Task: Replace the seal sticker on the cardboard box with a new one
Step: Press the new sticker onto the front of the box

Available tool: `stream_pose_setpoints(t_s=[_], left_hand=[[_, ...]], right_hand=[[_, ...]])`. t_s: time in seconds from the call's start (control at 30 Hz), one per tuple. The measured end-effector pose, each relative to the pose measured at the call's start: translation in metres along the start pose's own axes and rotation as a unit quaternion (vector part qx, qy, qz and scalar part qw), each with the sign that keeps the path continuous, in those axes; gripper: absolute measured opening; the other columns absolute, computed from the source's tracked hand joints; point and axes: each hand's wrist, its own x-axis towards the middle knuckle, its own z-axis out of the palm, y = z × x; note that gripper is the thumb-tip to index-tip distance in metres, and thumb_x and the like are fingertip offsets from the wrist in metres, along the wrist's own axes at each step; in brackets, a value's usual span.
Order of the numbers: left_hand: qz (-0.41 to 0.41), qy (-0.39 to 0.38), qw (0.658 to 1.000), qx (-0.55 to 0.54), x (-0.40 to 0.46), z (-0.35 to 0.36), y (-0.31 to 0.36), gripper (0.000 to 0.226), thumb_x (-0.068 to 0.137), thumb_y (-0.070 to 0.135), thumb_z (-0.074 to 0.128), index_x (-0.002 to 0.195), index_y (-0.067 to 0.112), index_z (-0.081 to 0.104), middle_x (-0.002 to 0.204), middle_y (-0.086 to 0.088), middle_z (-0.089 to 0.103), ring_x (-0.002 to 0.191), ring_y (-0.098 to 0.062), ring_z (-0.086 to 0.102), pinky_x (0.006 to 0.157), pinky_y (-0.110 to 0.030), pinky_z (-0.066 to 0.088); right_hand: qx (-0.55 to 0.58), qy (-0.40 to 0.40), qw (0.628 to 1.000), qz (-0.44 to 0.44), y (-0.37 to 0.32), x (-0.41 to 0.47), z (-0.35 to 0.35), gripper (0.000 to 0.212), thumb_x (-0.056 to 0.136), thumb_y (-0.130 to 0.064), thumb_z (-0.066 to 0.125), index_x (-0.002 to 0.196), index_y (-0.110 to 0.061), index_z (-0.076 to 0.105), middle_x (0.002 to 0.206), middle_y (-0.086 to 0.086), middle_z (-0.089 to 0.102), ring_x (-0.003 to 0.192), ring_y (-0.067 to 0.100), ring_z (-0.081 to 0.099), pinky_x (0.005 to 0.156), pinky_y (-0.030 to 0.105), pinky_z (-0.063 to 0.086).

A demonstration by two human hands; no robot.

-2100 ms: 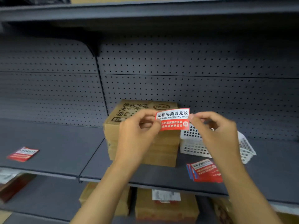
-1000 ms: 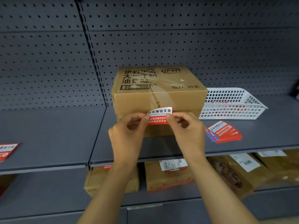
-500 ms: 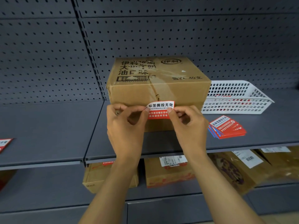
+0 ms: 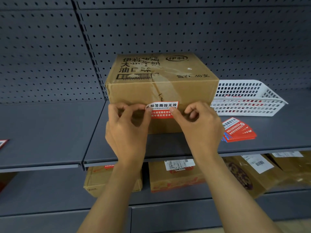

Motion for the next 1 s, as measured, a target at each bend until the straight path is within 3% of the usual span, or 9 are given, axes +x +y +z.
stream_pose_setpoints(t_s=[0.1,0.23,0.27,0.37,0.43,0.6,0.7,0.77,1.0], left_hand=[[-0.039,0.018,0.999,-0.033,0.004,0.000,-0.003,0.050,0.070,0.054,0.084,0.103,0.030,0.055,0.105,0.012,0.048,0.090,-0.014,0.059,0.076,-0.042,0.056],[0.035,0.062,0.996,-0.050,0.009,-0.007,-0.008,0.057,0.072,0.034,0.089,0.116,0.013,0.060,0.124,-0.011,0.050,0.113,-0.017,0.043,0.098,-0.017,0.037],[0.052,0.058,0.995,-0.059,0.011,-0.009,-0.007,0.059,0.074,0.033,0.088,0.121,0.012,0.060,0.131,-0.015,0.048,0.121,-0.019,0.042,0.103,-0.018,0.034],[0.095,0.005,0.994,-0.056,0.017,-0.007,-0.007,0.071,0.076,0.037,0.086,0.136,0.015,0.055,0.149,-0.016,0.037,0.144,-0.031,0.034,0.116,-0.046,0.035],[0.106,-0.017,0.993,-0.047,0.020,-0.005,-0.008,0.074,0.076,0.039,0.086,0.139,0.020,0.053,0.154,-0.014,0.033,0.149,-0.035,0.030,0.115,-0.054,0.034],[0.096,-0.019,0.994,-0.041,0.026,-0.007,-0.007,0.071,0.073,0.043,0.087,0.134,0.026,0.055,0.152,-0.012,0.034,0.147,-0.031,0.034,0.109,-0.053,0.043],[0.076,-0.027,0.996,-0.040,0.027,-0.010,-0.004,0.070,0.072,0.045,0.086,0.133,0.032,0.054,0.152,-0.004,0.032,0.144,-0.021,0.038,0.095,-0.041,0.055],[0.075,-0.030,0.996,-0.043,0.026,-0.011,-0.004,0.069,0.072,0.042,0.087,0.133,0.034,0.054,0.153,-0.002,0.031,0.143,-0.019,0.039,0.089,-0.032,0.053],[0.094,-0.036,0.993,-0.056,0.028,-0.012,-0.011,0.061,0.079,0.029,0.084,0.133,0.032,0.055,0.153,-0.003,0.030,0.144,-0.015,0.032,0.094,-0.011,0.039]], right_hand=[[0.020,-0.003,1.000,-0.002,0.005,0.000,-0.004,0.038,0.080,-0.057,0.077,0.073,-0.023,0.062,0.071,-0.007,0.061,0.069,0.013,0.058,0.054,0.030,0.044],[0.059,-0.006,0.998,-0.022,0.002,-0.003,-0.008,0.031,0.087,-0.047,0.074,0.075,-0.021,0.061,0.072,-0.005,0.061,0.068,0.014,0.058,0.058,0.033,0.049],[0.062,-0.004,0.998,-0.031,-0.003,-0.004,-0.008,0.032,0.086,-0.048,0.074,0.074,-0.021,0.061,0.070,-0.006,0.061,0.067,0.013,0.057,0.056,0.029,0.047],[0.051,-0.011,0.997,-0.054,-0.016,-0.006,-0.001,0.041,0.084,-0.058,0.072,0.068,-0.022,0.063,0.064,-0.009,0.064,0.061,0.011,0.059,0.051,0.027,0.045],[0.027,-0.026,0.998,-0.056,-0.021,-0.005,0.006,0.050,0.084,-0.067,0.065,0.064,-0.021,0.066,0.059,-0.007,0.068,0.056,0.013,0.063,0.050,0.030,0.049],[-0.023,-0.020,0.999,-0.043,-0.025,0.002,0.019,0.063,0.081,-0.078,0.055,0.061,-0.019,0.066,0.051,-0.002,0.065,0.051,0.021,0.063,0.047,0.029,0.044],[-0.024,-0.034,0.999,-0.031,-0.021,0.005,0.018,0.065,0.079,-0.081,0.054,0.062,-0.019,0.066,0.052,-0.002,0.065,0.053,0.021,0.064,0.049,0.035,0.050],[-0.017,-0.025,0.999,-0.023,-0.016,0.006,0.013,0.063,0.079,-0.078,0.059,0.060,-0.018,0.065,0.050,-0.002,0.063,0.051,0.022,0.062,0.049,0.036,0.050],[-0.016,-0.020,1.000,-0.010,0.002,0.011,0.004,0.061,0.079,-0.074,0.063,0.060,-0.016,0.066,0.048,-0.002,0.061,0.049,0.025,0.059,0.052,0.041,0.052]])
